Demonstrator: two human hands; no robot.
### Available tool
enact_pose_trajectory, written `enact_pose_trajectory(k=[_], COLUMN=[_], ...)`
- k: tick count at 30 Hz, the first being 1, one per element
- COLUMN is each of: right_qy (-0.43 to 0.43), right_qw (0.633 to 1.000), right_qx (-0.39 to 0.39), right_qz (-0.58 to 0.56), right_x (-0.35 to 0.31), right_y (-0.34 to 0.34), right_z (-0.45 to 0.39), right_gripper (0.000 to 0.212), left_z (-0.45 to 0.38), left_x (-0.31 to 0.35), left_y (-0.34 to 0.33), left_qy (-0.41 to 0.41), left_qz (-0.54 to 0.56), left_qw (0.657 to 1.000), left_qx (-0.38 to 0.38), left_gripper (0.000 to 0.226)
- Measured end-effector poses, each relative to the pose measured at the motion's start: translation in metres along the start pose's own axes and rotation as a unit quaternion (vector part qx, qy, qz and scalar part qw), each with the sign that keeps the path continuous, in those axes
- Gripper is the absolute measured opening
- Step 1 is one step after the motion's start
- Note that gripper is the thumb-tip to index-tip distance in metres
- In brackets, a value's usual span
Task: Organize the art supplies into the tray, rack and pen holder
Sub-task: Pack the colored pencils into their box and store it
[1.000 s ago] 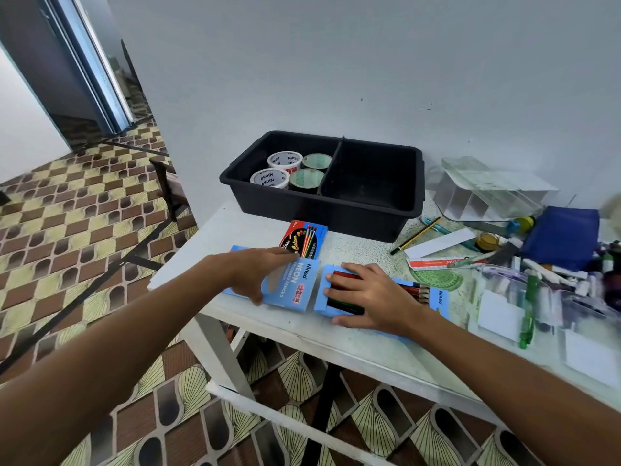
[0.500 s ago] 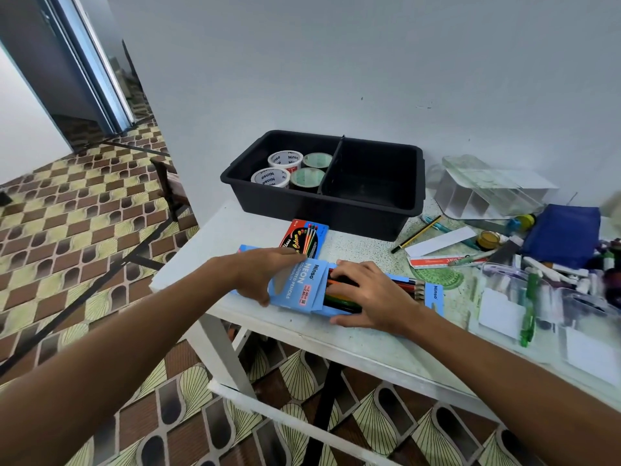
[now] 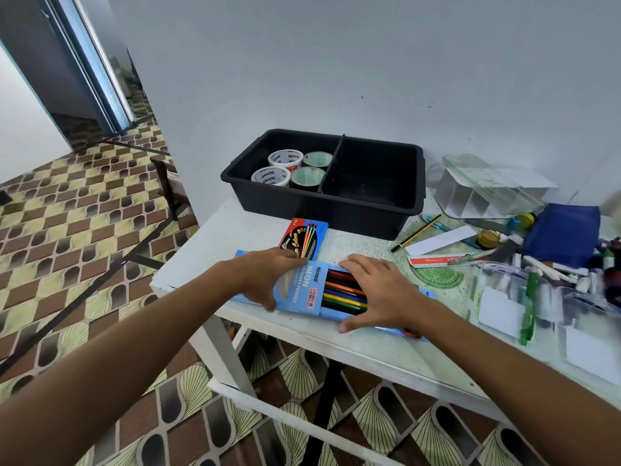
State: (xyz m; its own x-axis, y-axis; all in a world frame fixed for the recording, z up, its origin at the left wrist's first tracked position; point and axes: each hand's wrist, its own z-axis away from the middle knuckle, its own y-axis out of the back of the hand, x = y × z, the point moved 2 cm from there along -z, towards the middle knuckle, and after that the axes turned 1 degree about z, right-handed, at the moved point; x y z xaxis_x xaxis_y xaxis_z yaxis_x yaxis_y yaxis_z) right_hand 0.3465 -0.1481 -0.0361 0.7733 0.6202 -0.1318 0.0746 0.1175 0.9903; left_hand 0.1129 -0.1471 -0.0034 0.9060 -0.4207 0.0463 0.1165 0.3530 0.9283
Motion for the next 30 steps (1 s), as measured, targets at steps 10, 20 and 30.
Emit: enact_pose_trajectory(k=[10,20,30], right_qy=[-0.027,-0.021,-0.034], right_qw=[0.998,1.0,0.993], right_qx=[-0.01,-0.007,-0.025], right_qz=[0.053,0.011,-0.112], right_x=[-0.001,0.001,0.031], right_y=[0.015,0.037,0.037], right_z=[-0.01,-0.01,0.014], right_gripper=[0.095,0.107,0.131], left_z=[-0.001,0.004,0.009], left_x=[0.008,-0.003,-0.03], left_y=[0.01,0.015,0.017], left_qy=[-0.007,-0.002,0.01], left_qz=[-0.015,0.014,0.058], left_qw=[1.0,0.999,0.998], left_qx=[0.018,0.036,0.038], left_gripper=[0.103,0.101,0.101])
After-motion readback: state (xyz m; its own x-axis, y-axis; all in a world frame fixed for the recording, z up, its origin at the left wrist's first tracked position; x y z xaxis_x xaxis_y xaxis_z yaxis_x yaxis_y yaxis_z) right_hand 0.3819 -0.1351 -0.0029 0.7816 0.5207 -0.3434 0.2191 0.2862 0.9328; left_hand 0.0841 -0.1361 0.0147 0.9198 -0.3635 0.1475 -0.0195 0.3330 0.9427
